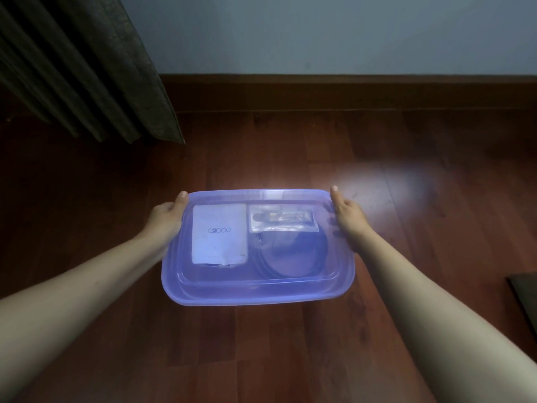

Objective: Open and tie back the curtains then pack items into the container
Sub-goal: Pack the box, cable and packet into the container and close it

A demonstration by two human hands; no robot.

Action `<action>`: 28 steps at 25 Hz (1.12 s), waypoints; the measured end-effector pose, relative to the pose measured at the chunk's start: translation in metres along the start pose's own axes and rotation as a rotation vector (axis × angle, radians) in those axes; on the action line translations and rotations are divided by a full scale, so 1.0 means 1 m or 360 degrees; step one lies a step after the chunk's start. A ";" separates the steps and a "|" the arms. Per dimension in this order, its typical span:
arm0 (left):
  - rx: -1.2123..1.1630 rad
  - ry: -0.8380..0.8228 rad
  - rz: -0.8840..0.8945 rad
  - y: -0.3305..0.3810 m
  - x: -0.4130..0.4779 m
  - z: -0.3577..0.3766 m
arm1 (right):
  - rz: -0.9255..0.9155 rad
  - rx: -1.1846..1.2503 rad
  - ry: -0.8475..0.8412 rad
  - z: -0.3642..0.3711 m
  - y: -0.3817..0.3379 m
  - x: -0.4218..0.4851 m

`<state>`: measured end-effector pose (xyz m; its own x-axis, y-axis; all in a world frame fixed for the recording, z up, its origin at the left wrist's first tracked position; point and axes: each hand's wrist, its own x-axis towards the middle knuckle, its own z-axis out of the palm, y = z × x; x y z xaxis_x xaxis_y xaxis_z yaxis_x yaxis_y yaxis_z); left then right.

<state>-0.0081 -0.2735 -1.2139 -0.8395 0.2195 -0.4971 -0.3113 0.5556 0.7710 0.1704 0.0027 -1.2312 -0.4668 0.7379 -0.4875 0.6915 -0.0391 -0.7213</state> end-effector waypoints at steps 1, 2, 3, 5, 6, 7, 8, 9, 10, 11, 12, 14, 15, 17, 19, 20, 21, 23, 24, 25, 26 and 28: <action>0.0021 0.0008 0.0009 0.001 0.000 0.000 | -0.0012 -0.0011 0.0028 0.000 0.002 0.000; 0.0024 0.0017 0.0015 0.002 -0.001 0.001 | -0.0029 -0.0024 0.0047 0.000 0.002 0.000; 0.0023 0.0010 0.0003 0.005 -0.002 0.001 | -0.0054 -0.0041 0.0056 0.000 0.003 -0.002; 0.0002 -0.0036 -0.0037 0.008 -0.005 -0.002 | -0.0073 -0.0052 0.0048 -0.003 -0.001 -0.009; -0.0020 -0.0082 -0.0062 0.007 -0.009 -0.005 | -0.0054 -0.0039 0.0023 -0.006 -0.004 -0.015; -0.0051 -0.0129 -0.0089 0.005 -0.015 -0.010 | -0.0062 -0.0018 -0.0002 -0.010 -0.006 -0.021; -0.0059 -0.0150 -0.0107 -0.001 -0.018 -0.013 | -0.0087 0.0000 -0.0023 -0.014 -0.005 -0.029; -0.0055 -0.0121 -0.0120 -0.008 -0.027 -0.015 | -0.0107 -0.0001 -0.0029 -0.018 0.001 -0.040; -0.0056 -0.0070 -0.0129 -0.019 -0.036 -0.015 | -0.0105 -0.0013 -0.0026 -0.020 0.012 -0.053; -0.0077 -0.0022 -0.0130 -0.030 -0.048 -0.012 | -0.0087 -0.0022 -0.0025 -0.021 0.024 -0.067; -0.0079 0.0031 -0.0113 -0.039 -0.058 -0.007 | -0.0056 -0.0012 -0.0036 -0.021 0.035 -0.081; -0.0130 0.0115 -0.0070 -0.053 -0.073 -0.001 | -0.0064 0.0024 -0.0036 -0.013 0.052 -0.099; -0.0154 0.0145 -0.0049 -0.056 -0.075 0.000 | -0.0078 0.0037 -0.0005 -0.010 0.057 -0.101; -0.0178 0.0222 -0.0058 -0.057 -0.072 -0.005 | -0.0091 0.0064 0.0026 -0.002 0.057 -0.097; -0.0151 0.0322 -0.0074 -0.057 -0.064 -0.019 | -0.0108 0.0072 -0.0016 0.008 0.045 -0.093; -0.0131 0.0378 -0.0067 -0.058 -0.060 -0.028 | -0.0118 0.0065 -0.0046 0.014 0.038 -0.090; -0.0111 0.0426 -0.0052 -0.057 -0.057 -0.037 | -0.0132 0.0050 -0.0079 0.022 0.028 -0.088; -0.0100 0.0508 -0.0027 -0.056 -0.047 -0.060 | -0.0184 0.0026 -0.0125 0.042 0.005 -0.084; -0.0095 0.0547 -0.0026 -0.053 -0.042 -0.071 | -0.0210 0.0034 -0.0146 0.053 -0.007 -0.083; -0.0082 0.0588 -0.0038 -0.049 -0.038 -0.083 | -0.0233 0.0044 -0.0169 0.063 -0.020 -0.083; -0.0071 0.0630 -0.0059 -0.047 -0.034 -0.098 | -0.0251 0.0047 -0.0193 0.076 -0.035 -0.084; -0.0032 0.0708 -0.0124 -0.043 -0.031 -0.132 | -0.0280 0.0022 -0.0246 0.101 -0.067 -0.092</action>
<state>-0.0279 -0.4099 -1.1790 -0.9217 -0.1907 -0.3378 -0.3859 0.5401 0.7479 0.1113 -0.1305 -1.1879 -0.6590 0.6223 -0.4225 0.5849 0.0709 -0.8080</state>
